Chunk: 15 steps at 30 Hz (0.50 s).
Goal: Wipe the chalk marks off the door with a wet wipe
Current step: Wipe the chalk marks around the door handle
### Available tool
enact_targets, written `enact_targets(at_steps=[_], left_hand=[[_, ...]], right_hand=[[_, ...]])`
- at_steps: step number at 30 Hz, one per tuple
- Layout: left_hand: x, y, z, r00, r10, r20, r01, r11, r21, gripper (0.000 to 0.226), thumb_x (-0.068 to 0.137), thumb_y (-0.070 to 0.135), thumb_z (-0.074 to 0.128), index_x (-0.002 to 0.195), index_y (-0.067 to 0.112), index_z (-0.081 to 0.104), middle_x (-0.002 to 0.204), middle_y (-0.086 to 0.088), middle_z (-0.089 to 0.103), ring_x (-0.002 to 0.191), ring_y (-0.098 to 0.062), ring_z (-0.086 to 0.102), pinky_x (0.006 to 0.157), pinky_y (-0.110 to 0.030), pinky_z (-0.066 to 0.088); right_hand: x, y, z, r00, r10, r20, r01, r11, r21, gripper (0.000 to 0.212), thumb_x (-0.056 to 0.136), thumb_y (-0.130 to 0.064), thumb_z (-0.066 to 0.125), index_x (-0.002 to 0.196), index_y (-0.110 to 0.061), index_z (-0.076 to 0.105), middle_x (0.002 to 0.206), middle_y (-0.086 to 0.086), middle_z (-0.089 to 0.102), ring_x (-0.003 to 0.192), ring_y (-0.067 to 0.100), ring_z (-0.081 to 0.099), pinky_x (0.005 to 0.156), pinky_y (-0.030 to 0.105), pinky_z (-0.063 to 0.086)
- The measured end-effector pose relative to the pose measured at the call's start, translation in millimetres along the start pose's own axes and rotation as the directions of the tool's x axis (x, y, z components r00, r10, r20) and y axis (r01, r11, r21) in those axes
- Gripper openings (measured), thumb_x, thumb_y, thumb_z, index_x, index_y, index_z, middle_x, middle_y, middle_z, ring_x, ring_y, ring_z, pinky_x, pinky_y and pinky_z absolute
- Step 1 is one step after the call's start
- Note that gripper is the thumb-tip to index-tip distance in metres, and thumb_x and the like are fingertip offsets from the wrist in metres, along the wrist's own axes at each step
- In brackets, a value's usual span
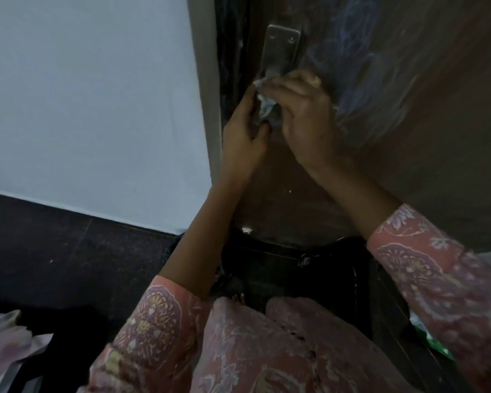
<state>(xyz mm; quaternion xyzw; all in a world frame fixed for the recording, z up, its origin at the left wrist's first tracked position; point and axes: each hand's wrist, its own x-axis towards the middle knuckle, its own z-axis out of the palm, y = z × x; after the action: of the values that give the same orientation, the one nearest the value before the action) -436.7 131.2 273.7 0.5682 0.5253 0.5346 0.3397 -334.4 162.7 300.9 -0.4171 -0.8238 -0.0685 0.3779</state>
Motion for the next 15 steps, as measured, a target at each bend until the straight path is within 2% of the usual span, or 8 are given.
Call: enact_targets(at_steps=[3,6,8,10,12,15], left_hand=[[4.7,3.9,-4.5,0.991,0.132,0.016,-0.132,0.991,0.024,0.062,0.086,-0.011,0.044,0.145,-0.001,0.028,0.143,-0.016,0.045,0.132,-0.024,0.045,0.111,-0.037,0.037],[10.1,7.0,-7.6,0.949,0.311,-0.047,-0.301,0.942,0.15,0.061,0.082,-0.015,0.044,0.141,-0.006,0.032,0.145,-0.02,0.041,0.134,-0.03,0.042,0.112,-0.04,0.035],[14.6,8.7,-10.1,0.892,0.441,-0.099,-0.407,0.879,0.248,0.061,0.081,-0.019,0.046,0.14,-0.007,0.035,0.146,-0.02,0.038,0.137,-0.028,0.037,0.115,-0.037,0.031],[20.4,10.5,-13.8,0.815,0.568,-0.113,-0.502,0.791,0.351,0.061,0.081,-0.02,0.048,0.139,-0.007,0.036,0.148,-0.019,0.034,0.139,-0.027,0.033,0.115,-0.041,0.03],[27.4,11.1,-17.8,0.741,0.663,-0.111,-0.537,0.683,0.495,0.063,0.081,-0.018,0.053,0.14,-0.003,0.036,0.148,-0.015,0.032,0.14,-0.028,0.03,0.116,-0.046,0.028],[34.4,11.5,-24.1,0.663,0.734,-0.146,-0.468,0.559,0.685,0.065,0.082,-0.012,0.06,0.14,-0.003,0.034,0.147,-0.017,0.031,0.14,-0.034,0.022,0.121,-0.039,0.01]], right_hand=[[-1.4,14.3,-13.8,0.999,0.031,0.008,-0.032,0.999,0.044,0.028,0.078,0.017,0.055,0.098,0.006,0.071,0.097,0.02,0.071,0.09,0.034,0.064,0.082,0.024,0.04],[8.5,18.8,-15.0,0.999,0.014,0.043,-0.017,0.998,0.062,0.025,0.075,0.011,0.054,0.094,0.008,0.071,0.094,0.022,0.071,0.086,0.036,0.066,0.08,0.027,0.043],[20.1,14.2,-7.4,0.993,0.002,0.117,-0.012,0.997,0.079,0.023,0.079,0.004,0.056,0.096,0.009,0.07,0.1,0.025,0.068,0.094,0.039,0.062,0.087,0.034,0.048],[25.0,12.5,-2.0,0.98,0.049,0.192,-0.067,0.994,0.09,0.022,0.083,0.006,0.055,0.1,0.009,0.068,0.103,0.027,0.065,0.099,0.04,0.058,0.09,0.044,0.048],[21.6,13.3,-2.6,0.97,0.072,0.23,-0.093,0.993,0.079,0.026,0.082,0.013,0.055,0.105,0.008,0.066,0.105,0.027,0.063,0.1,0.04,0.056,0.088,0.048,0.048],[7.9,14.8,-9.2,0.981,-0.046,0.187,0.024,0.993,0.117,0.026,0.074,0.015,0.065,0.099,0.01,0.068,0.101,0.026,0.067,0.095,0.037,0.063,0.087,0.036,0.052]])
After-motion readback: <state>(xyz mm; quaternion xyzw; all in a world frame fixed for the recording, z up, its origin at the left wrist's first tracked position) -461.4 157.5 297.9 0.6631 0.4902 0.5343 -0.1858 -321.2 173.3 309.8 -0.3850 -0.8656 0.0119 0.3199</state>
